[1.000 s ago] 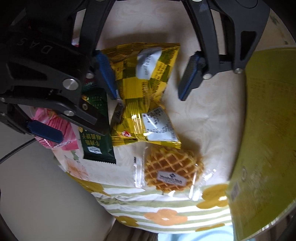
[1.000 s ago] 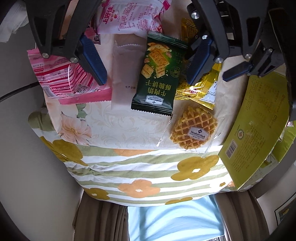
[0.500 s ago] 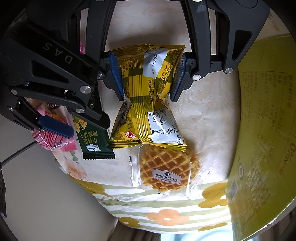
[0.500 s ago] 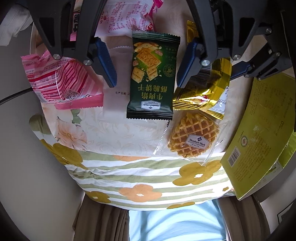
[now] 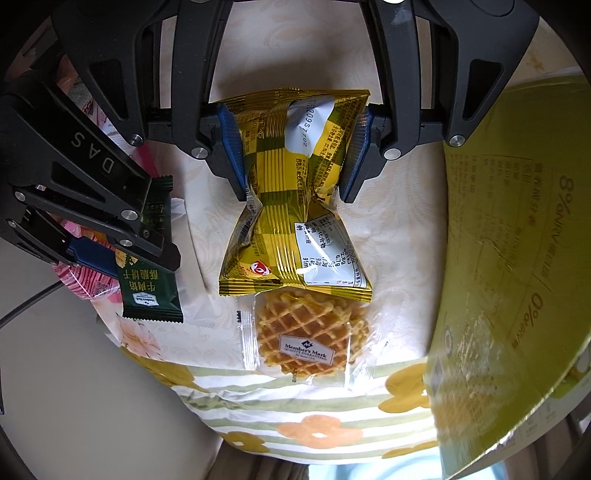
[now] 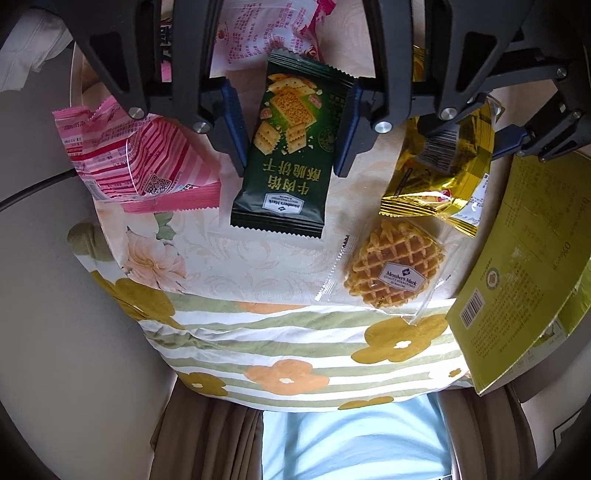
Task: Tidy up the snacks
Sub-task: 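Lift the yellow bag and green cracker pack and carry them over the box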
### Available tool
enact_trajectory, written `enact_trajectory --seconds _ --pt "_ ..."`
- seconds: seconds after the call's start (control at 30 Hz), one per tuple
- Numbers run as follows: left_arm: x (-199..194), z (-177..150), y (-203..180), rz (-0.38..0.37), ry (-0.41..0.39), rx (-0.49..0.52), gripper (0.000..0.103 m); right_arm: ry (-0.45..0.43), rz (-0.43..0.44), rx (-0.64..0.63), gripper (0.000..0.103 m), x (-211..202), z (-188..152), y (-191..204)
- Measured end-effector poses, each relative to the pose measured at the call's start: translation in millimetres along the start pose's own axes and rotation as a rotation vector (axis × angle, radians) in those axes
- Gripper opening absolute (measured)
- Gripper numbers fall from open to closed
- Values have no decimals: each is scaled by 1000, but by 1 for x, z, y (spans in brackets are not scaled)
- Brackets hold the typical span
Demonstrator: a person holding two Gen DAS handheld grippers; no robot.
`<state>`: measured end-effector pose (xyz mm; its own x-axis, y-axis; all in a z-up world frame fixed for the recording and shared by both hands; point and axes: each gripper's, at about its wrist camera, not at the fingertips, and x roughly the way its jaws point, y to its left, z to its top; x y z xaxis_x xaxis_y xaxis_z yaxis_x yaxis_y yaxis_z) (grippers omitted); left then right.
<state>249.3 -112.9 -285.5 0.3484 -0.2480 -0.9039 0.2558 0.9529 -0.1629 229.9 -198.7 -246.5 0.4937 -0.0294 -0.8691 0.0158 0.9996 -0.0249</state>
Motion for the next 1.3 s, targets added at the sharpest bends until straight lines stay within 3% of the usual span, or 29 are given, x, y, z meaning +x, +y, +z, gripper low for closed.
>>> enact_trajectory --seconds 0.4,0.77,1.03,1.3 --pt "-45 15 -21 -1 -78 10 45 -87 61 22 41 -49 19 -17" --pt "-129 47 -23 1 -247 -77 46 -209 146 -82 41 -120 60 -23" --pt "-192 63 34 94 -357 -135 46 -259 267 -128 41 -148 89 25" --pt "-227 61 145 188 -362 -233 46 -259 366 -178 41 -150 108 117"
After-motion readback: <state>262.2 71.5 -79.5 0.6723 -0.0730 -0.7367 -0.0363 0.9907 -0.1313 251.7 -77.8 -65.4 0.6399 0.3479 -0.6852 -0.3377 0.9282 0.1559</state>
